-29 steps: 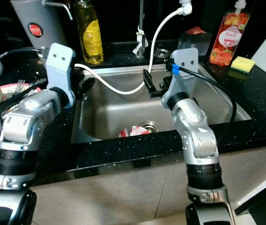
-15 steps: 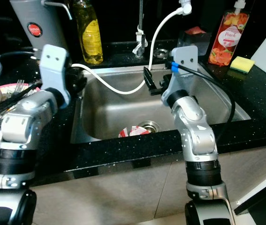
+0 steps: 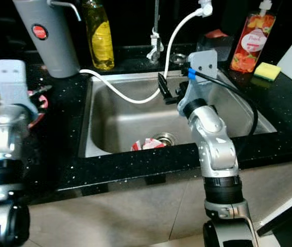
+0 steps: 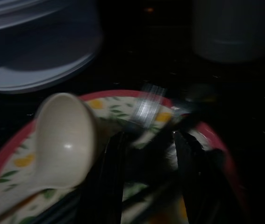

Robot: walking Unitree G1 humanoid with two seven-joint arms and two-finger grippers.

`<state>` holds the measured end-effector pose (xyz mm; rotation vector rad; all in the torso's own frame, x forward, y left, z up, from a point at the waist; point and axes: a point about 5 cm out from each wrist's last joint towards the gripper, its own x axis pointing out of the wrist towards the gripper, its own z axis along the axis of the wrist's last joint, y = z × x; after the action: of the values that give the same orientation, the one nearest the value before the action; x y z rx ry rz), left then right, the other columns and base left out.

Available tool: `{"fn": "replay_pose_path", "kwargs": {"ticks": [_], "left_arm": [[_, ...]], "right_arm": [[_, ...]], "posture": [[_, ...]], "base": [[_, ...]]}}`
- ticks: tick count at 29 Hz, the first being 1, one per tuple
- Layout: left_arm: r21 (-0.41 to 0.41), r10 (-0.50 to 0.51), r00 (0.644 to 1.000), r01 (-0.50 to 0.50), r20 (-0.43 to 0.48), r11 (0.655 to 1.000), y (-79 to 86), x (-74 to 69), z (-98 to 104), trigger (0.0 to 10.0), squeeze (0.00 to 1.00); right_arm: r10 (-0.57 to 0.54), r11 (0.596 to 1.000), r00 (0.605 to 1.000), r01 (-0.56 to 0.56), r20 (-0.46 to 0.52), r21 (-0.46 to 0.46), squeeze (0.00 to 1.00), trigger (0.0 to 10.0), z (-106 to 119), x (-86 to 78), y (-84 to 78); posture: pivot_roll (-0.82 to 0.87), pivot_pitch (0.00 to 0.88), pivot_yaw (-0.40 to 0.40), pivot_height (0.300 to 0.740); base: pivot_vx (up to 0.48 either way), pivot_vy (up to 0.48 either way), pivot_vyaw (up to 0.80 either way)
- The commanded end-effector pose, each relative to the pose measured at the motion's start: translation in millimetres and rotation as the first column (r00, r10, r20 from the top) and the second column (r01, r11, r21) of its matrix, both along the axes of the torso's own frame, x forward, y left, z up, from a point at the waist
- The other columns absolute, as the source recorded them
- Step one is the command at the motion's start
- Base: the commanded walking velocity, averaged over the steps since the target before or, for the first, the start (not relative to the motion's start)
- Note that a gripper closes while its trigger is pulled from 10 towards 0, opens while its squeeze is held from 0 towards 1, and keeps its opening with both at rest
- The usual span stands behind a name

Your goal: Kitchen organization

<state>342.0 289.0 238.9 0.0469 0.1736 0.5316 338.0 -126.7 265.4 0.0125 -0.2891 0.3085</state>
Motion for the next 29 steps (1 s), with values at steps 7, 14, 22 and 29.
{"fn": "replay_pose_path", "kwargs": {"ticks": [7,14,22,29], "left_arm": [[0.019,0.162,0.987,-0.162,-0.014,0.987,37.9,-7.8,3,10.0,0.00],[0.162,0.158,0.980,-0.137,-0.122,0.977,66.3,-14.8,-8,10.0,0.00],[0.267,0.110,0.980,-0.062,-0.166,0.962,60.6,-12.5,-12,10.0,0.00],[-0.021,0.048,0.996,-0.049,-0.079,0.999,47.9,-4.8,-13,10.0,0.00]], "right_arm": [[-0.003,1.000,1.000,0.003,0.000,0.005,0.00,10.0,-2,0.6,0.2],[-0.008,1.000,1.000,0.008,0.000,0.009,0.00,10.0,-2,1.3,-1.1],[-0.002,1.000,1.000,0.002,-0.004,0.014,0.00,10.0,-3,1.4,0.4],[0.000,1.000,1.000,0.000,-0.005,0.014,0.00,10.0,-3,1.8,0.7]], "posture": [[0.07,0.000,0.003,0.740],[0.08,0.000,0.001,0.740],[0.09,0.000,-0.007,0.740],[0.09,0.000,-0.009,0.740]], "base": [[0.000,0.000,0.00],[0.000,0.000,0.00],[0.000,0.000,0.00],[0.000,0.000,0.00]]}}
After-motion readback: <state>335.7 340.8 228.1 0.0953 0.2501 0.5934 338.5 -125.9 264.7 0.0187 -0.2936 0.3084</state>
